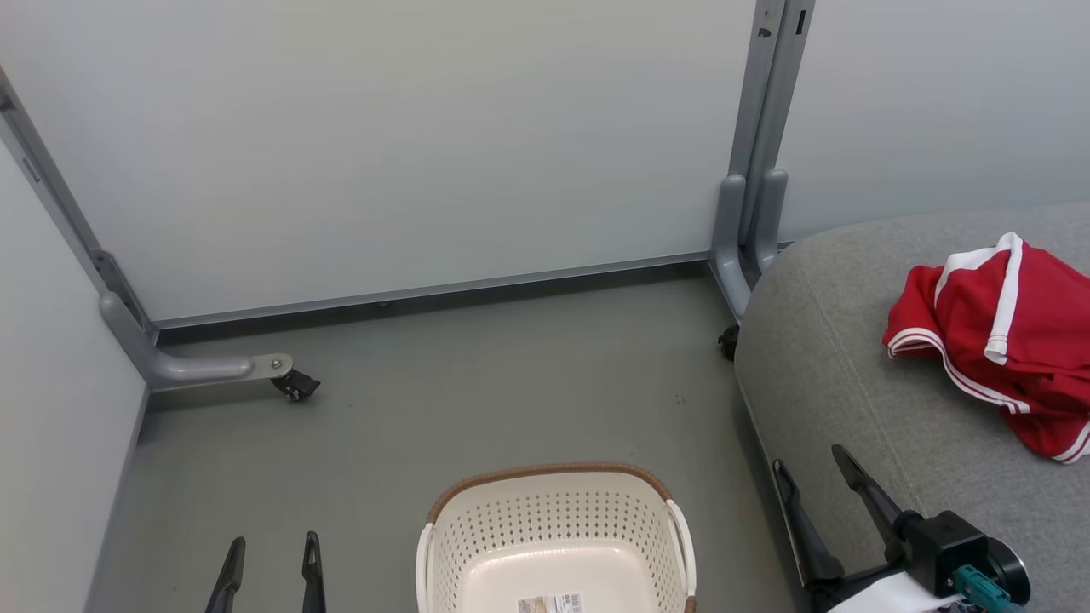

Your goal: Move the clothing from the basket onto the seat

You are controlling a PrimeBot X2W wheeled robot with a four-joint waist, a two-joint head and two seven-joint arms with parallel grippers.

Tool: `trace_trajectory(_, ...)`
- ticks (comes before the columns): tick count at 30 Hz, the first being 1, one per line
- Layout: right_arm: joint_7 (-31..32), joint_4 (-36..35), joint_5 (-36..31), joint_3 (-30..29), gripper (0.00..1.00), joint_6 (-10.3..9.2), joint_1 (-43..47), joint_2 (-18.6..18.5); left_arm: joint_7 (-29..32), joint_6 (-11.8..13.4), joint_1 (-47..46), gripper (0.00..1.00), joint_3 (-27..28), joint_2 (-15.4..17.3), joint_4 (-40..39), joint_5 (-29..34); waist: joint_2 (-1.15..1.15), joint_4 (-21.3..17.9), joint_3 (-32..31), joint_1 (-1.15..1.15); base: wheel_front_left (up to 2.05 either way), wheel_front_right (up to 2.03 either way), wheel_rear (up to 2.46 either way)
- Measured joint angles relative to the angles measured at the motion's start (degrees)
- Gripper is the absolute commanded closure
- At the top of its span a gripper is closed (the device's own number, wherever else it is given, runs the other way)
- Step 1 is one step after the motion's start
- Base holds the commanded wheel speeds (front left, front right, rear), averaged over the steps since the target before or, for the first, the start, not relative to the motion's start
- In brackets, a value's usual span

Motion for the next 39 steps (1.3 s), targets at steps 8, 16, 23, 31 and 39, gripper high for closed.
trace_trajectory(8,0.0,0.08,0.0,-0.03,0.0,0.0,0.01,0.15,0.01,-0.38,0.0,0.0,0.31,-0.04,0.45,-0.54,0.0,-0.23,0.06,0.0,0.0,0.0,0.0)
trace_trajectory(16,0.2,4.01,0.08,0.24,1.0,0.01,1.54,0.6,0.03,-0.34,0.01,1.0,-0.3,-0.26,4.55,-0.6,0.0,-0.27,0.08,0.0,0.0,0.0,0.0)
trace_trajectory(23,1.98,4.6,7.49,-0.57,1.0,0.01,1.55,0.67,1.89,-0.47,-0.6,1.0,-0.02,-0.3,5.78,-8.27,0.0,-0.33,0.52,0.0,0.0,0.0,0.0)
trace_trajectory(31,4.03,4.94,16.04,-1.79,1.0,0.01,0.37,0.67,3.82,-0.96,-3.09,1.0,0.6,-0.25,6.72,-17.15,0.0,-0.41,1.01,0.0,0.0,0.0,0.0)
trace_trajectory(39,5.87,5.23,23.61,-2.89,1.0,0.0,-0.87,0.67,5.64,-1.48,-5.36,1.0,1.24,-0.13,7.71,-25.09,0.0,-0.48,1.49,0.0,0.0,0.0,0.0)
